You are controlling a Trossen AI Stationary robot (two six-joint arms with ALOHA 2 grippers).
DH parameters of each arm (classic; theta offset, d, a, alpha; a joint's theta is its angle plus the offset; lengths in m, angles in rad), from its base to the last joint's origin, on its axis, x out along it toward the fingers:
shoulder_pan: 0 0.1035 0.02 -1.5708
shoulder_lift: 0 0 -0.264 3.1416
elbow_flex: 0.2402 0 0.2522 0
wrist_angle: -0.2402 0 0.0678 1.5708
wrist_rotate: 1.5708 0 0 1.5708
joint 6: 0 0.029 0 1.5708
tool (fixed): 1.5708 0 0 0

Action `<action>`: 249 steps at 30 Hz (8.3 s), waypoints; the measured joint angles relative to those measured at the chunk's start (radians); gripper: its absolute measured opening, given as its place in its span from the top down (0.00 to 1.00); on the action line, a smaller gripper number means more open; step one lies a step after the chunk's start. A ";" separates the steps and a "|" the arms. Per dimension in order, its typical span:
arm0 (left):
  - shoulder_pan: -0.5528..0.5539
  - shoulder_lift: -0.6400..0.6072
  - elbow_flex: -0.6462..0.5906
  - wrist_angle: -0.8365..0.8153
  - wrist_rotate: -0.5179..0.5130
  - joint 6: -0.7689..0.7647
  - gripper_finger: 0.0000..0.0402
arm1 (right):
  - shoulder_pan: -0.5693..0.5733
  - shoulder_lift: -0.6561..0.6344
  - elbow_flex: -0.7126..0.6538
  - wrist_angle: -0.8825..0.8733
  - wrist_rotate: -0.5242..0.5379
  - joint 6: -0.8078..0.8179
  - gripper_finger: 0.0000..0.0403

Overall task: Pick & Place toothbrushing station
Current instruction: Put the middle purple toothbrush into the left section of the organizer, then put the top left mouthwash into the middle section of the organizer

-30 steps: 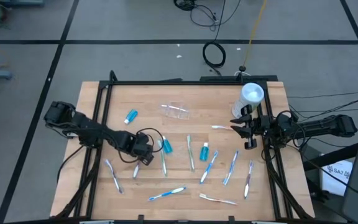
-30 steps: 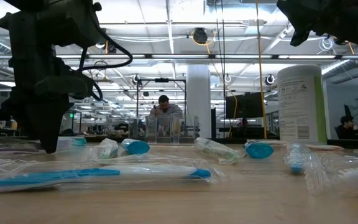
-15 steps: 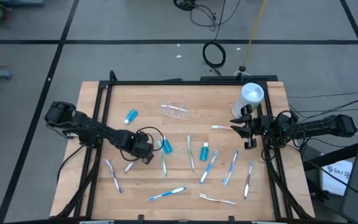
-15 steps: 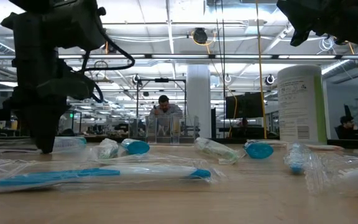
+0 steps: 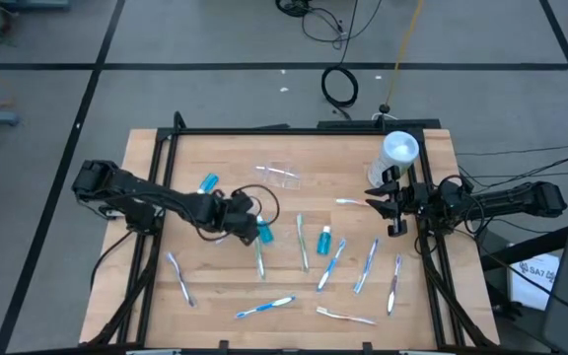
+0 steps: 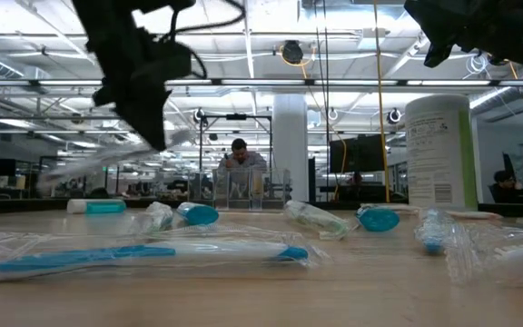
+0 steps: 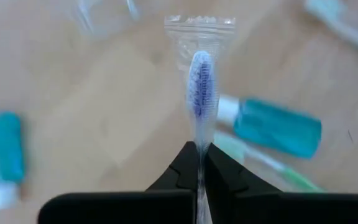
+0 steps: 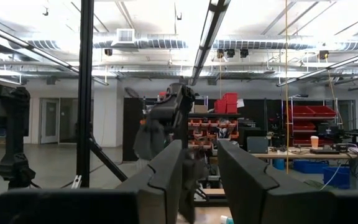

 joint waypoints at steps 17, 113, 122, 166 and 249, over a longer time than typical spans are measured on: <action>0.174 -0.311 0.046 0.038 -0.269 0.365 0.99 | 0.000 0.000 0.000 -0.007 0.000 0.000 0.76; 0.598 0.134 -0.600 1.836 0.223 0.803 0.61 | 0.000 0.000 0.000 -0.007 0.004 -0.039 0.77; 0.597 0.114 -0.600 1.831 0.248 0.781 0.58 | 0.000 0.000 0.000 -0.007 0.004 -0.038 0.77; 0.188 -0.550 -0.492 0.049 -0.241 0.149 0.57 | 0.000 0.000 0.000 -0.077 0.003 -0.035 0.77; 0.375 -0.740 -0.912 0.434 -0.027 0.145 0.58 | 0.000 0.008 0.000 -0.026 0.004 -0.035 0.77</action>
